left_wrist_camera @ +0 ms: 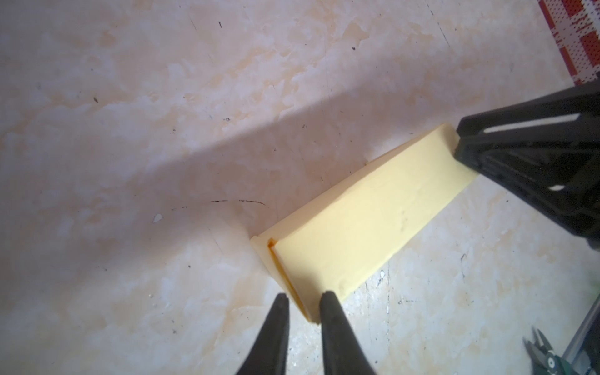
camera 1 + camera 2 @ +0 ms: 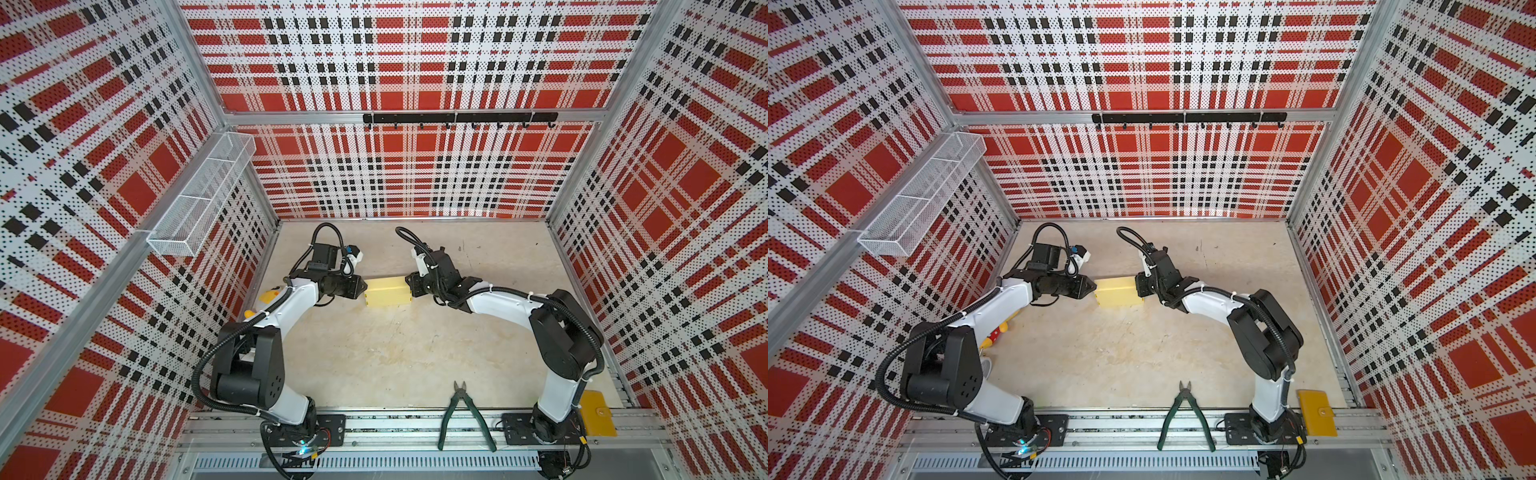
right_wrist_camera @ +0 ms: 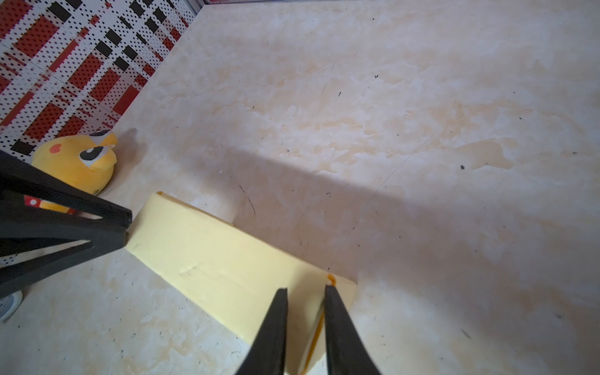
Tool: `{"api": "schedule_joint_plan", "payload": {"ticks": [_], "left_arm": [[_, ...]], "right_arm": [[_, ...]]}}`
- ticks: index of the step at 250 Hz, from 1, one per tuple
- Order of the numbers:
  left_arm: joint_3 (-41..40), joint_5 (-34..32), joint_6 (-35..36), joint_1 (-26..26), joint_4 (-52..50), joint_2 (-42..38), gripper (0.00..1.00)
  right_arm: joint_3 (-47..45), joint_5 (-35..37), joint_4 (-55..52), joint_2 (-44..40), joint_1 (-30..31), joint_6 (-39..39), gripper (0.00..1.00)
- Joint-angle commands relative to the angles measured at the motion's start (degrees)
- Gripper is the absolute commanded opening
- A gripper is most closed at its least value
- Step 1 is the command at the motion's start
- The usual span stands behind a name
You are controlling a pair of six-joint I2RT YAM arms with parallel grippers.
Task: Assemble paper box
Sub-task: Fold and tuck the lid into the gap.
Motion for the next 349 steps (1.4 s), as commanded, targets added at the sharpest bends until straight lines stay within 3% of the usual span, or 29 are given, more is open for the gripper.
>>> {"api": "schedule_joint_plan", "payload": {"ticks": [1, 74, 166, 261, 349], "left_arm": [[0.00, -3.34, 1.50, -0.46, -1.73, 1.67, 0.18], [-0.36, -3.97, 2.01, -1.39, -1.78, 2.24, 0.10], [-0.98, -4.23, 2.01, -2.05, -1.23, 1.65, 0.10], [-1.12, -4.08, 2.32, -2.32, -1.18, 0.79, 0.10], [-0.75, -4.41, 2.50, -2.78, -1.27, 1.18, 0.10]], "right_arm": [[-2.26, 0.13, -8.79, 2.08, -0.06, -0.84, 0.23], [1.20, -0.74, -12.65, -1.70, -0.26, -2.48, 0.25], [0.64, -2.24, -13.90, -3.68, -0.44, -1.95, 0.25], [-0.68, -9.02, -12.57, -5.11, -1.74, -0.19, 0.29], [-2.65, -9.27, -12.94, -3.18, -1.80, -0.59, 0.22]]}}
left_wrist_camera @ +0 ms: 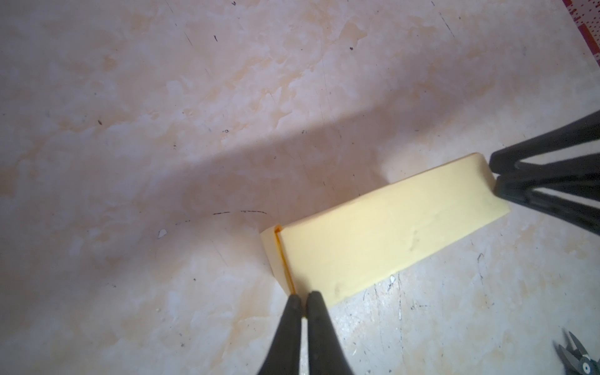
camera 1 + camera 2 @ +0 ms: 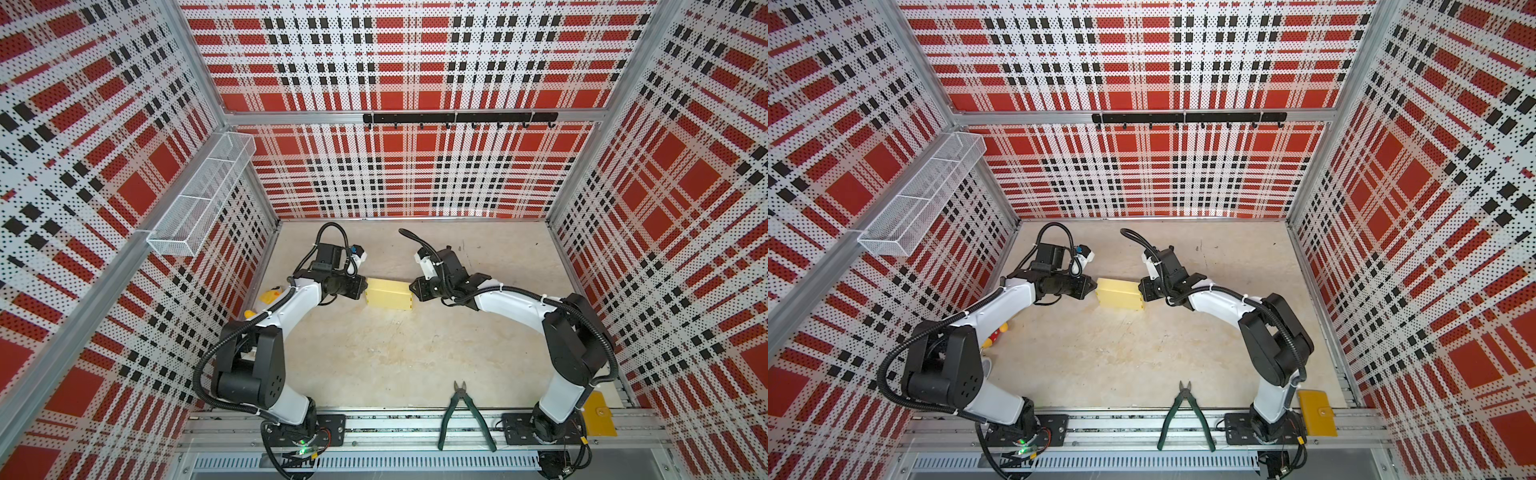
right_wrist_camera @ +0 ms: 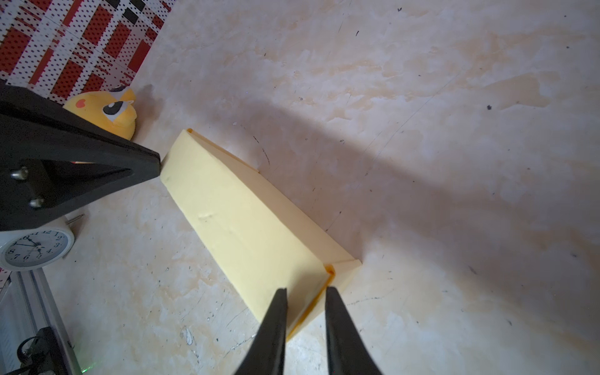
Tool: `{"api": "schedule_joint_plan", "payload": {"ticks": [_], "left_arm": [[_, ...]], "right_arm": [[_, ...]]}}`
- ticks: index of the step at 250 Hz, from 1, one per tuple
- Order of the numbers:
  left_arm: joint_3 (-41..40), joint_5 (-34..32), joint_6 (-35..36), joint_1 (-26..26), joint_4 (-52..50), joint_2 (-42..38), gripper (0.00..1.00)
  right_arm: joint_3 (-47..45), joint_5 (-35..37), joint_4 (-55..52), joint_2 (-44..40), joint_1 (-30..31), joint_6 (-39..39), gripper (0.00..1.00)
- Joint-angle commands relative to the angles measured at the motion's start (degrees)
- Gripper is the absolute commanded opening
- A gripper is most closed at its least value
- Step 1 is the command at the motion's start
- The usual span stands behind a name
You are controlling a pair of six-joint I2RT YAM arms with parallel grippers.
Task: Assemble paper box
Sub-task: Fold and tuck the lid into the gap, then turn over the paper box at the center of the table.
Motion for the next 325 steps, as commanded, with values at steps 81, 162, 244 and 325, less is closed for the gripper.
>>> {"api": "schedule_joint_plan", "payload": {"ticks": [81, 162, 244, 325], "left_arm": [[-1.06, -2.22, 0.51, -0.70, -2.54, 0.58, 0.11], [-0.97, -2.03, 0.36, -0.86, -2.80, 0.29, 0.11], [-5.71, -0.34, 2.94, -1.26, -0.39, -6.20, 0.16], [-10.69, 1.09, 5.08, 2.72, 1.57, -16.73, 0.26]], "right_arm": [[-12.78, 3.03, 2.32, 2.75, -0.07, -0.05, 0.22], [-11.64, 4.28, 0.15, 1.65, -0.24, -1.33, 0.22], [-6.37, 8.17, -7.46, -1.83, 4.06, -3.55, 0.23], [-9.05, 11.98, -8.18, -2.82, 9.63, -1.12, 0.23]]}}
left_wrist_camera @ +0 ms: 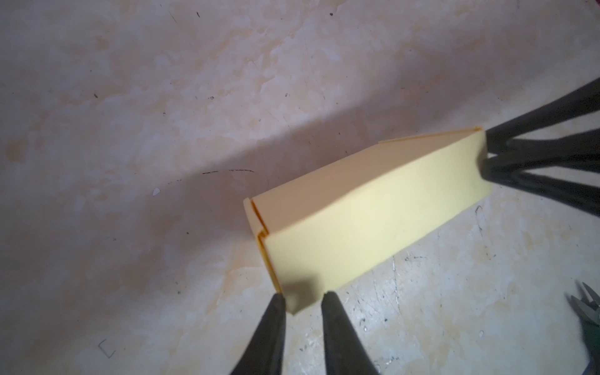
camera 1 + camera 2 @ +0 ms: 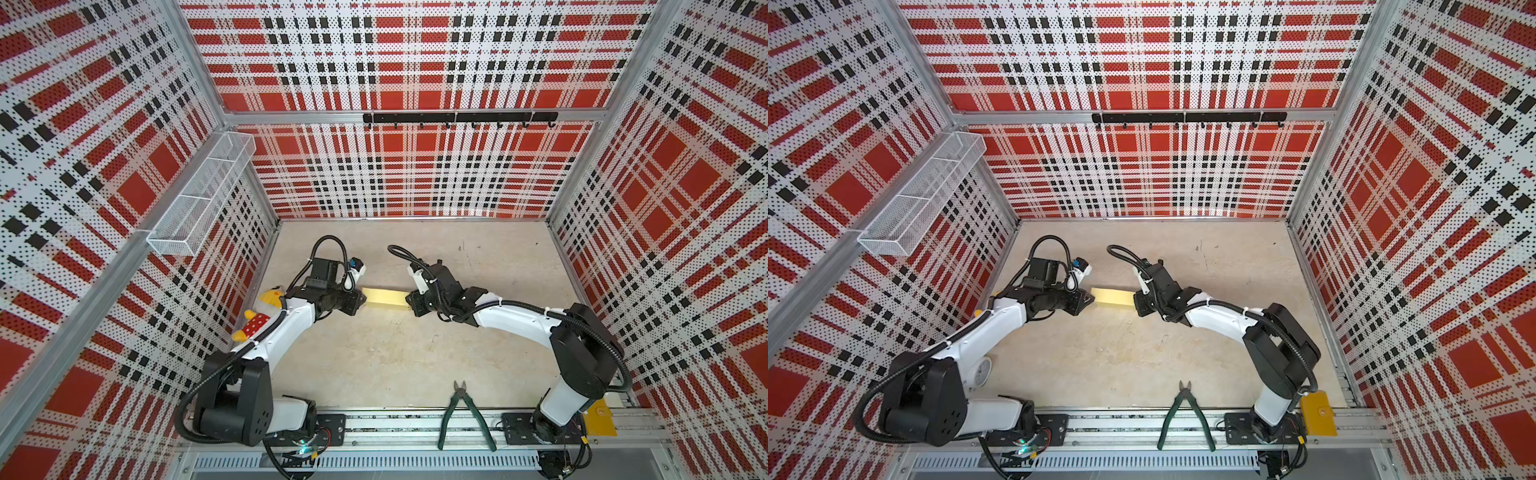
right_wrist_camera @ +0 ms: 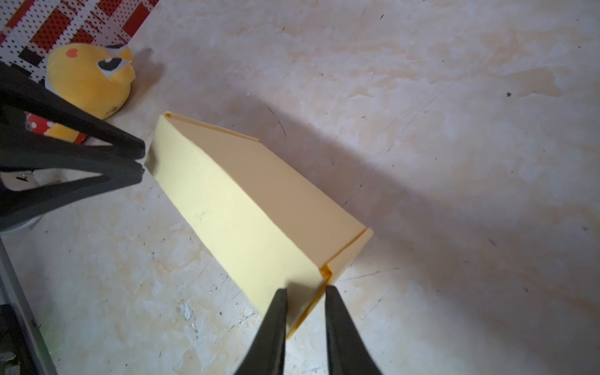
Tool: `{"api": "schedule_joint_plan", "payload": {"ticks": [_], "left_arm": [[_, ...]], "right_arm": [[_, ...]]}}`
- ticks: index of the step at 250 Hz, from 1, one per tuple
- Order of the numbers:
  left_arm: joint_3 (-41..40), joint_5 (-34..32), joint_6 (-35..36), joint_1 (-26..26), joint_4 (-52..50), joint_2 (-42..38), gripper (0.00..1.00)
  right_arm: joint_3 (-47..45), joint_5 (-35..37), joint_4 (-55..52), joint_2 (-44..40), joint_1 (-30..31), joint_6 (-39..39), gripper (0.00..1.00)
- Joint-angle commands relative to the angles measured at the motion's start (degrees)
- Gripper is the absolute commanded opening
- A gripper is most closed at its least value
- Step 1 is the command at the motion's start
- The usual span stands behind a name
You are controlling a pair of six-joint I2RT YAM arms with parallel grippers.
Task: Assemble paper box
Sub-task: Turn over the paper box at the center of the table.
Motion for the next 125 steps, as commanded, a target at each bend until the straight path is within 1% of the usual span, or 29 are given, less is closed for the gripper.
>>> {"api": "schedule_joint_plan", "payload": {"ticks": [1, 34, 61, 79, 94, 101, 109, 117, 125], "left_arm": [[-0.33, 1.54, 0.66, 2.83, 1.51, -3.90, 0.26], [0.37, 3.60, -0.50, 5.68, 1.06, -6.04, 0.27], [-0.19, 2.56, -0.12, 6.70, 1.04, -6.34, 0.34], [-0.72, 2.65, -0.57, 6.79, 1.17, -6.16, 0.35], [-1.24, 3.44, -3.08, 6.82, 1.68, -5.90, 0.36], [-1.55, 3.88, -4.66, 6.91, 2.34, -5.86, 0.38], [-2.09, 4.29, -7.09, 6.84, 3.19, -5.71, 0.42], [-2.68, 4.64, -9.88, 6.83, 4.12, -5.52, 0.44], [-3.66, 4.88, -13.92, 6.91, 5.42, -5.29, 0.45]], "right_arm": [[-3.35, 2.85, -8.15, 1.43, 1.77, 0.31, 0.23], [-5.30, 2.88, -6.84, 1.44, 2.95, 1.73, 0.24], [-6.75, 2.38, -5.71, 0.93, 3.11, 2.57, 0.25], [-7.39, 2.49, -5.25, 0.16, 3.09, 2.83, 0.25], [-7.61, 3.01, -5.06, -0.37, 3.03, 2.75, 0.26], [-7.55, 3.25, -5.10, -0.52, 2.96, 2.60, 0.26], [-7.46, 3.27, -5.22, -0.74, 2.72, 2.44, 0.27], [-7.35, 3.18, -5.15, -0.91, 2.38, 2.37, 0.28], [-7.29, 2.92, -4.94, -1.02, 1.86, 2.35, 0.29]]}}
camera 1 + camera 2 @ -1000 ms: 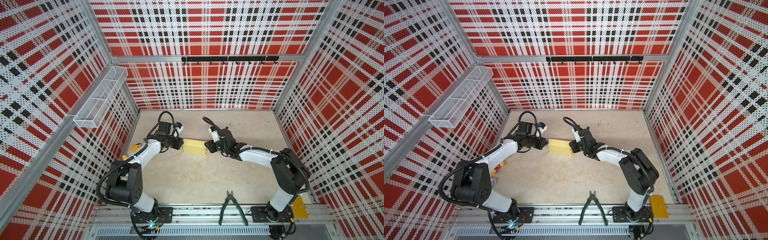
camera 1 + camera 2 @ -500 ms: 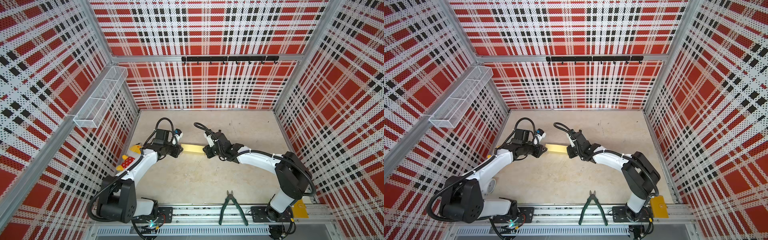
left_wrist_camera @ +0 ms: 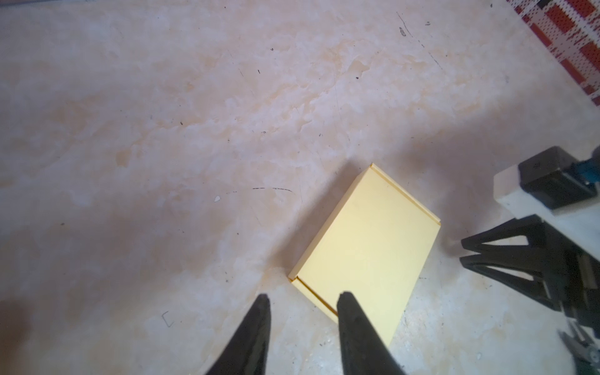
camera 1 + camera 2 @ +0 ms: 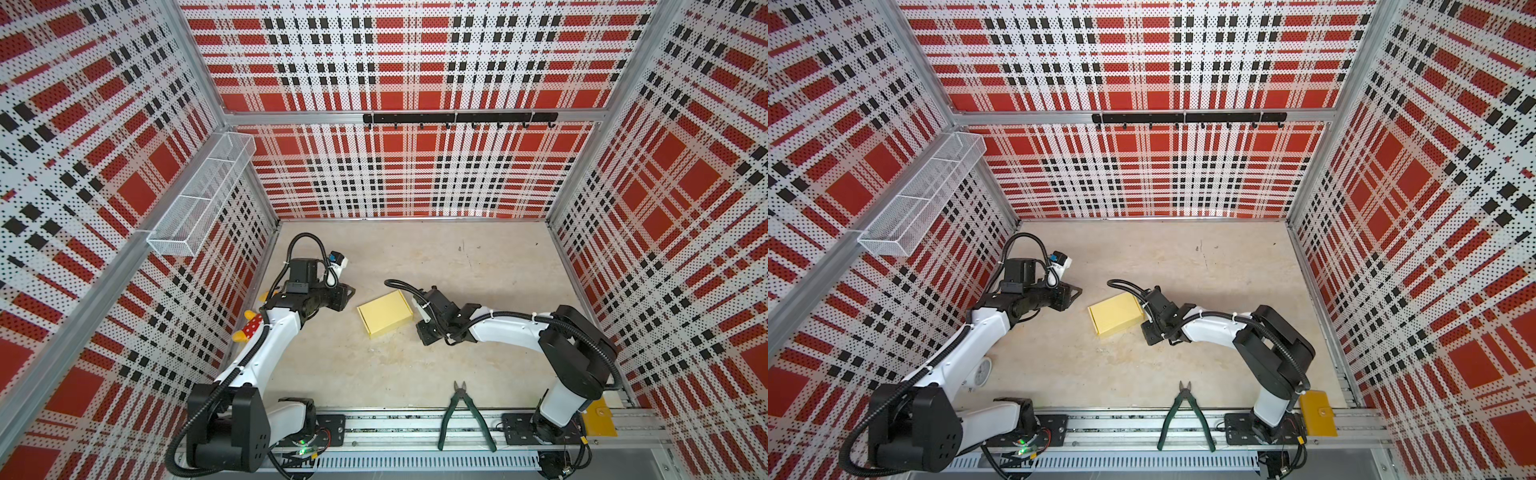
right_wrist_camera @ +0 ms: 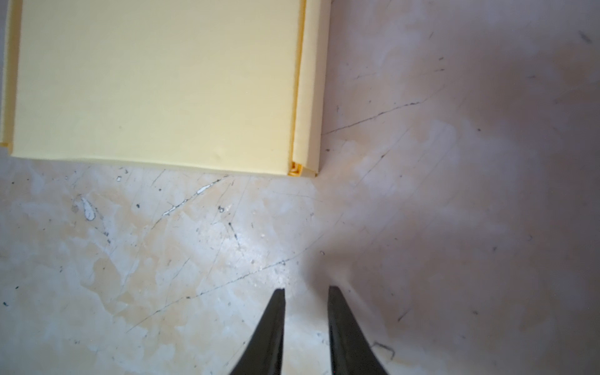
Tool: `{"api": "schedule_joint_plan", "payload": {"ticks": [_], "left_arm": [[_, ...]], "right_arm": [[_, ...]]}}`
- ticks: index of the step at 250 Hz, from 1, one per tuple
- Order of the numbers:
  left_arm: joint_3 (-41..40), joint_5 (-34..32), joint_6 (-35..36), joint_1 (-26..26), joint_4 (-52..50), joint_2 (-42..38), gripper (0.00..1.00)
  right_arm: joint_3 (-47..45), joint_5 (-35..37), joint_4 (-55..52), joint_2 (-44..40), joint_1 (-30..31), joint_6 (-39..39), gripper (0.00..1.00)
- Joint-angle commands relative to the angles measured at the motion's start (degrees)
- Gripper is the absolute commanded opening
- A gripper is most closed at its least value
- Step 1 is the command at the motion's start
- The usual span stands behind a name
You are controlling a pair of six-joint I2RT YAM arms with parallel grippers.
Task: Assemble paper box
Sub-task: Turn over the paper box at the center of the table, then move the paper box to the center of the table.
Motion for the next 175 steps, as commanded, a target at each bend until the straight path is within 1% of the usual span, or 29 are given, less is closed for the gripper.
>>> {"api": "schedule_joint_plan", "payload": {"ticks": [1, 22, 37, 55, 76, 91, 120, 138, 150, 175], "left_arm": [[-2.60, 2.12, -10.73, 0.36, 3.99, 0.25, 0.46], [-6.24, 2.36, -22.28, 0.71, 8.35, 0.19, 0.47], [-8.50, 3.53, -27.01, 0.75, 11.22, 0.58, 0.48], [-10.87, 1.77, -30.52, 0.74, 13.15, 1.37, 0.48], [-13.27, 0.67, -33.22, 0.86, 15.29, 2.26, 0.48], [-14.42, 1.22, -35.24, 0.75, 16.64, 2.58, 0.48], [-15.27, 1.58, -37.03, -1.51, 18.06, 3.80, 0.48], [-15.73, 2.20, -37.83, -3.07, 19.32, 4.80, 0.48], [-15.63, 1.30, -37.94, -3.99, 19.46, 5.37, 0.49], [-16.14, -0.41, -38.85, -4.09, 19.44, 7.15, 0.48]], "right_arm": [[0.02, 0.67, 2.01, -2.07, -1.01, 0.34, 0.29], [0.08, -1.01, 3.48, -2.23, -2.95, 0.20, 0.31], [0.16, -2.13, 4.57, -2.18, -4.71, -0.20, 0.31], [1.02, -2.73, 4.54, -1.67, -6.68, -0.98, 0.31], [2.66, -3.62, 4.06, -0.72, -8.74, -1.91, 0.31], [3.90, -4.55, 4.03, -0.10, -9.57, -2.26, 0.31], [5.82, -5.97, 5.31, 0.72, -10.00, -2.23, 0.31], [7.10, -8.51, 6.70, 1.87, -9.94, -1.93, 0.31], [8.01, -10.76, 7.79, 2.72, -9.91, -1.29, 0.31], [7.59, -15.26, 13.61, 4.51, -9.88, 1.71, 0.31]]}}
